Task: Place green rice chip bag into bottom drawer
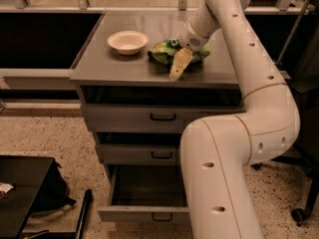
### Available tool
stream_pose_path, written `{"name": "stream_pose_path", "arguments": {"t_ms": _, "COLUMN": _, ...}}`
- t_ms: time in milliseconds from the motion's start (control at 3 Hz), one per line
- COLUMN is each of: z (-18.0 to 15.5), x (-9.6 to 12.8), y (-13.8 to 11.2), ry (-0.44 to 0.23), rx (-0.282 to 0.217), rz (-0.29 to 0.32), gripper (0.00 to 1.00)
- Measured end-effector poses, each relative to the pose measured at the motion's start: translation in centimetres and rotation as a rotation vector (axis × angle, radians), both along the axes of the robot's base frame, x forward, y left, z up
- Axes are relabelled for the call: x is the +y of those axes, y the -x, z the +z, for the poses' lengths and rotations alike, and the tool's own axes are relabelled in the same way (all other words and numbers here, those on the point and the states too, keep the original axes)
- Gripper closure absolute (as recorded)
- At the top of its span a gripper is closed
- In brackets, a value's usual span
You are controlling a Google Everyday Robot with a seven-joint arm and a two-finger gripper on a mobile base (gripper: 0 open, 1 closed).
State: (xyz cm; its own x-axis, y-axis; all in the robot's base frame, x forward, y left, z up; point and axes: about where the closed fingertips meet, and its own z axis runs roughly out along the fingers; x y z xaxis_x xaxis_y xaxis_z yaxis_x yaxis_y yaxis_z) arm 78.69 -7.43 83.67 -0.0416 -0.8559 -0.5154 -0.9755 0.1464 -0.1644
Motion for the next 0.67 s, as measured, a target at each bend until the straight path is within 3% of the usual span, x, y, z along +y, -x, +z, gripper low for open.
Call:
{"name": "stream_pose_path", "arguments": {"t_ms": 333, "z": 0.0, "x": 0.0, "y": 0.1, "ry": 0.0, "rx": 0.0, "rz": 0.0, "gripper": 0.17}}
{"name": "stream_pose_path", "arguments": {"t_ms": 667, "z": 1.2, "x": 0.4, "y": -0.2, "ry": -0.003, "rx": -0.033, "rz": -0.002, "gripper": 0.4}}
